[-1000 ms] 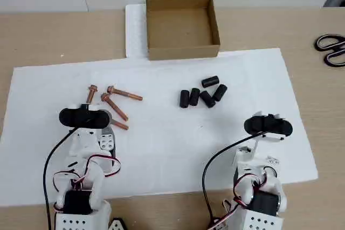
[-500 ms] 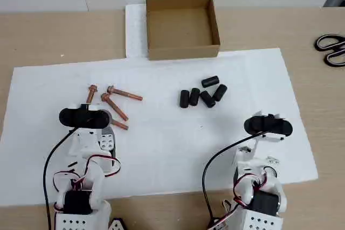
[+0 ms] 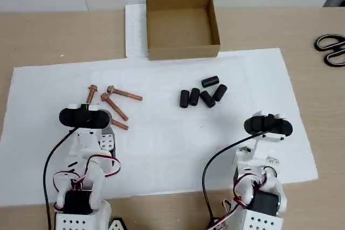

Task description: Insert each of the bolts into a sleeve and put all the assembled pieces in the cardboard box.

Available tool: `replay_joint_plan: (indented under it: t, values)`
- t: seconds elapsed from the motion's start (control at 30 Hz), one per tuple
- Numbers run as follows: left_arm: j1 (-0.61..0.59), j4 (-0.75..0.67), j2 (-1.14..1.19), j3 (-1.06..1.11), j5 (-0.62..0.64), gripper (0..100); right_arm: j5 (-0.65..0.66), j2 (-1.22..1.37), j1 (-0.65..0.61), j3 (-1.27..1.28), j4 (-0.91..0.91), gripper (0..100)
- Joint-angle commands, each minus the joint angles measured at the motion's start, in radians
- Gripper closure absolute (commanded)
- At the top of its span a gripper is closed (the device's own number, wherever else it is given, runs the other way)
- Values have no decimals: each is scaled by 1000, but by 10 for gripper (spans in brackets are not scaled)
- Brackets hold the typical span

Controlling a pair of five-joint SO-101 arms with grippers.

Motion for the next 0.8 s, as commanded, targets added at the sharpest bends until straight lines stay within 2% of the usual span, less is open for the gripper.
replay_joint_plan:
  t: [0.0,0.23,0.4,0.77]
  values:
    - [44,-2,-12,-4,-5,992,-3,-10,-8,-38,-16,995]
    - [192,-3,-12,-4,-6,991,-3,-10,-13,-38,-18,993]
    - [295,-2,-12,-4,-8,992,-3,-10,-125,-38,-18,992]
    - [285,43,-8,-81,-35,991,-2,-1,-159,-101,7,991]
